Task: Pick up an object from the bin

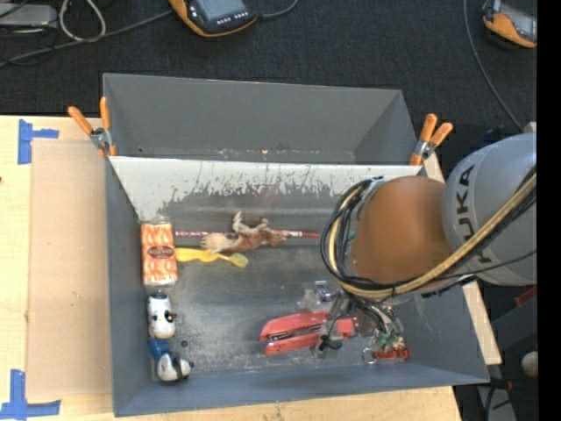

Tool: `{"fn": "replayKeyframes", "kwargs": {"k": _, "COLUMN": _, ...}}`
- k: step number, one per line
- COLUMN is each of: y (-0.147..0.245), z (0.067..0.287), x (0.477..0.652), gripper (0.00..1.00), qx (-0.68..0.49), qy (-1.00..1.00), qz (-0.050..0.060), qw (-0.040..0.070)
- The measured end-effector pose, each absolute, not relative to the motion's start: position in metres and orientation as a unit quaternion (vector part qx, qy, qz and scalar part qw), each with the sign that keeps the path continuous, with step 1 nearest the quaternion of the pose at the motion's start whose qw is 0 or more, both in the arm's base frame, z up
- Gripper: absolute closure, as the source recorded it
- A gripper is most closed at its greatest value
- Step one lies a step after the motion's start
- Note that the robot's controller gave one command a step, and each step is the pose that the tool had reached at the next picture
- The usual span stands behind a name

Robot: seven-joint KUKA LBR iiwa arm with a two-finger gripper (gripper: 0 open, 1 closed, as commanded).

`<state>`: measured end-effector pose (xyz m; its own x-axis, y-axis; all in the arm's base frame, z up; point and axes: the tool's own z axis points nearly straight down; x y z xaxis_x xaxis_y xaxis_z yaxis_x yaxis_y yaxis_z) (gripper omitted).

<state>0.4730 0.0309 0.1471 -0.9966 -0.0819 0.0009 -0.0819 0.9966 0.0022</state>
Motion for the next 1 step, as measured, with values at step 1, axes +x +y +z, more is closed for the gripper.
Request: {"fn": "replayKeyframes", "kwargs": {"k": 1, "y": 0.0311, "z": 0.1778, "x": 0.4723, "gripper": 1.00, "qx": 0.041, "qy": -0.999, "qz": -0.001, "qw": 0.002}}
